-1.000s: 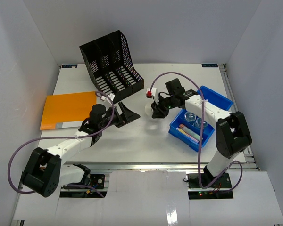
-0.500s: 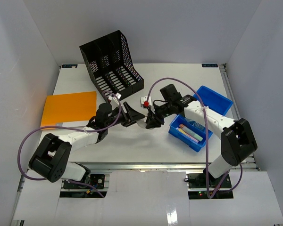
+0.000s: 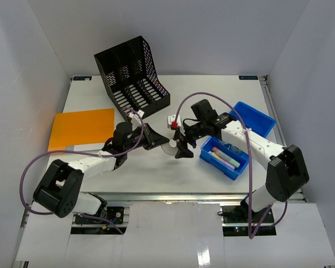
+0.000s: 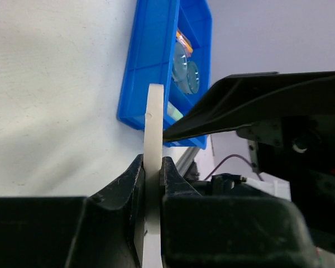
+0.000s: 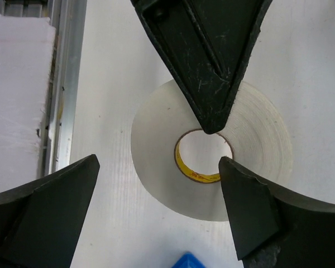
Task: Organize the desk
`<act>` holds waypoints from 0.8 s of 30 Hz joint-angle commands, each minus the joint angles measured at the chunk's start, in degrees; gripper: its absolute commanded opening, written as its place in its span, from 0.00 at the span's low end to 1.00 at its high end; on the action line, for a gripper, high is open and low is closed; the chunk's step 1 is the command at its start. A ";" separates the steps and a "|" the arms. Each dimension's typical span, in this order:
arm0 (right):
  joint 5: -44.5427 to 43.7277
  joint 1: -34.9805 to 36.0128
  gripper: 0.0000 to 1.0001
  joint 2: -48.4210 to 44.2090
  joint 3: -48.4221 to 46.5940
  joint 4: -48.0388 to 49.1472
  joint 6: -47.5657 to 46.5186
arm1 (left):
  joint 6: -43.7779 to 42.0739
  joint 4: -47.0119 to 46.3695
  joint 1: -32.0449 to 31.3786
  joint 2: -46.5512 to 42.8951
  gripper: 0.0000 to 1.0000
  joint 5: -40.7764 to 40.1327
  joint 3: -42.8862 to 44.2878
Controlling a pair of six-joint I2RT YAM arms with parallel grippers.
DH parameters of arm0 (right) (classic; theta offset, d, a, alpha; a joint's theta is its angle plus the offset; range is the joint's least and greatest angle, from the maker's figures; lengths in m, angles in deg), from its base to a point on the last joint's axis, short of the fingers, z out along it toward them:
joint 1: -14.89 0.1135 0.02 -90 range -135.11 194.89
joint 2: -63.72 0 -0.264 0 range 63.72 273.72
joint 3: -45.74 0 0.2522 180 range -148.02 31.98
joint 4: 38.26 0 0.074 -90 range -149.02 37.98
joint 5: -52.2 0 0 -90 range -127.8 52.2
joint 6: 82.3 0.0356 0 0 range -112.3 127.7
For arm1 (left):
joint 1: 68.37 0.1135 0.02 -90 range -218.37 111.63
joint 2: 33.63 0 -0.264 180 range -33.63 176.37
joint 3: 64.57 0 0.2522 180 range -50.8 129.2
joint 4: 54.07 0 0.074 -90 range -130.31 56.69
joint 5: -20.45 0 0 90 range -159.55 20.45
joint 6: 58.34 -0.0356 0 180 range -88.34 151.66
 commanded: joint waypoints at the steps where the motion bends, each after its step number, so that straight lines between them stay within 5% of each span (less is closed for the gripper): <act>1: -4.99 0.14 0.90 -5.19 -1.68 -3.25 -5.84 | -11.74 4.22 -0.19 -5.18 0.00 0.39 0.83; 6: -7.02 -0.98 0.90 -10.46 0.63 -4.09 -9.36 | -30.41 11.85 -0.28 -8.76 0.00 3.12 0.99; 12: 7.31 -4.83 0.90 -7.58 -2.84 -10.44 -15.34 | -46.56 15.97 -3.27 -11.78 0.00 8.87 1.59; 19: 9.95 -4.81 0.90 -5.85 -7.03 -12.10 -13.13 | -66.68 20.88 -7.23 -19.29 0.00 9.07 1.72; 24: 13.36 -3.22 0.90 -4.76 -7.27 -12.84 -10.17 | -70.27 20.87 -7.31 -21.67 0.00 9.01 0.75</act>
